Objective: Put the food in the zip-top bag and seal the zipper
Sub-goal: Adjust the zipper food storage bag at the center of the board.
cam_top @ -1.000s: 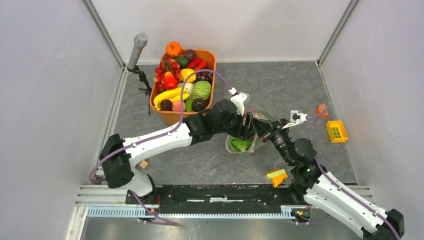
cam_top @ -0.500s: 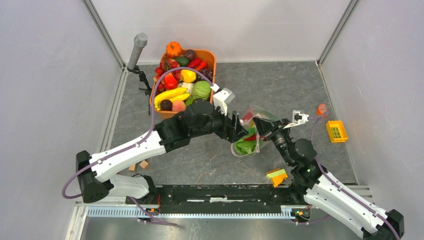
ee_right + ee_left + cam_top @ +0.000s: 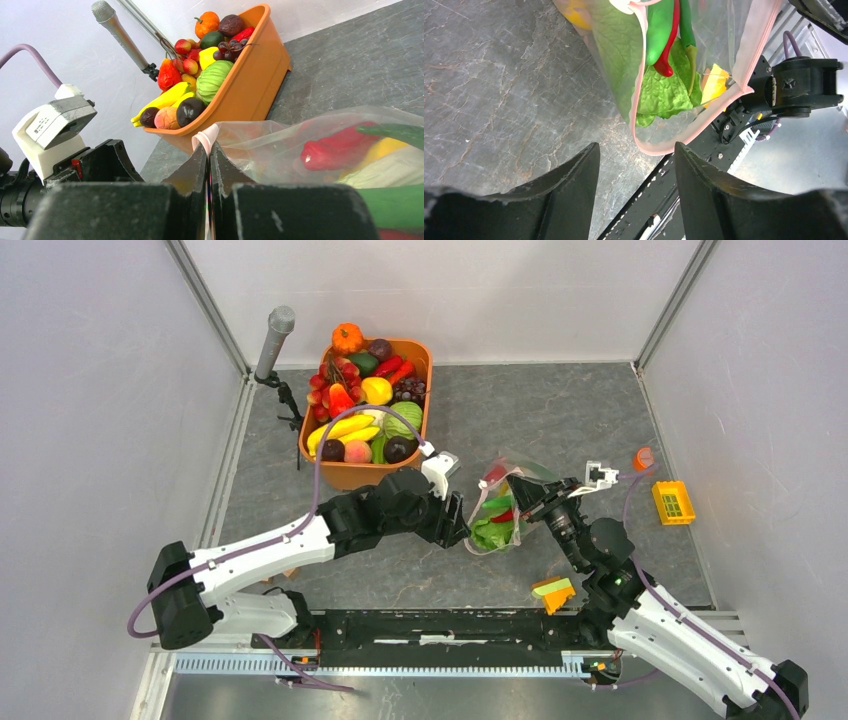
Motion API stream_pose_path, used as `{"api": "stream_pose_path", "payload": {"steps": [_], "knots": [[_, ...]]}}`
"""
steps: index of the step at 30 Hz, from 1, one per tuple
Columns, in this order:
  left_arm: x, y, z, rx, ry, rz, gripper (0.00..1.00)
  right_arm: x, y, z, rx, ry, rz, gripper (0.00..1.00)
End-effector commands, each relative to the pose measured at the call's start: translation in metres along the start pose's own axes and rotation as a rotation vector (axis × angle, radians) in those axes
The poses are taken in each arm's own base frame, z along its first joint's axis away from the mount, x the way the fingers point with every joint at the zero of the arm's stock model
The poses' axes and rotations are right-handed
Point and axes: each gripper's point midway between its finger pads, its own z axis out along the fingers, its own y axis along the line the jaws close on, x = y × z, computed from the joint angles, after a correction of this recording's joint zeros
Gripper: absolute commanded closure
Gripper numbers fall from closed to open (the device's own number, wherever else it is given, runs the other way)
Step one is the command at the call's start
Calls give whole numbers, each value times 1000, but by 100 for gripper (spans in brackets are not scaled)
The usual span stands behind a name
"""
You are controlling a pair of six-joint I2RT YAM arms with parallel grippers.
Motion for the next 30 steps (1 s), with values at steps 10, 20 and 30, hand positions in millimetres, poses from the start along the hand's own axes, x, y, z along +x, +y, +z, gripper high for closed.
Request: {"api": "stream_pose_path", "payload": {"steps": [10,20,30], "knots": [[18,21,52,-97,22,-76,62,-19,12,0,-25,-49,8,92],[6,3,36,32,-90,-73,94,10,20,-4,-115,69,-61,93],[-55,-9,-1,34,-182,2,98,-20,53,2,-214,57,-271,91]]}}
